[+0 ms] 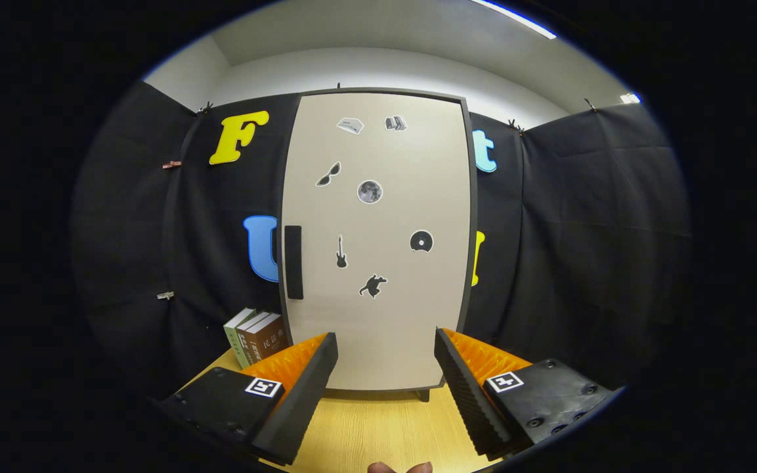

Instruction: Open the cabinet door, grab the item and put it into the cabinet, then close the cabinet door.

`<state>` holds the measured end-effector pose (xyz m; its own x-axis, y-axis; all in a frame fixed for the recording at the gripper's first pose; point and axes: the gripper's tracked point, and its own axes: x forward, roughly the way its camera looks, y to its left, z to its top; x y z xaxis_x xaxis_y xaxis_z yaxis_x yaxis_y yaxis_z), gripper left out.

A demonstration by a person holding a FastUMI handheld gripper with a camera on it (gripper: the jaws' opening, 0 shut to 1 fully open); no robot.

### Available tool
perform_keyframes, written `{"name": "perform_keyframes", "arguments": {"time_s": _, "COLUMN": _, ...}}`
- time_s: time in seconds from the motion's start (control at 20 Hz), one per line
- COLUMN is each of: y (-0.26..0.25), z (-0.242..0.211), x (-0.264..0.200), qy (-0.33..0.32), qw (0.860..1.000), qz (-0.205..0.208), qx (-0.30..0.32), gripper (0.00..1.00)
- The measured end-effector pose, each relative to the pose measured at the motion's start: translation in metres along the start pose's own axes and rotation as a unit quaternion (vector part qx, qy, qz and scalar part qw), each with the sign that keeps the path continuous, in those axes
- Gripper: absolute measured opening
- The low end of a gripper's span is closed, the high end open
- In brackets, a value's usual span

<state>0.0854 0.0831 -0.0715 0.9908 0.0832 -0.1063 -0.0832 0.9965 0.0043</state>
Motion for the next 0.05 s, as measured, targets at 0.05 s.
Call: {"name": "perform_keyframes", "arguments": {"time_s": 0.05, "y": 0.0009, "z": 0.0006, "x": 0.0003, "qy": -0.001, "qw": 1.000, "qz": 0.003, "qx": 0.000, "gripper": 0.97}}
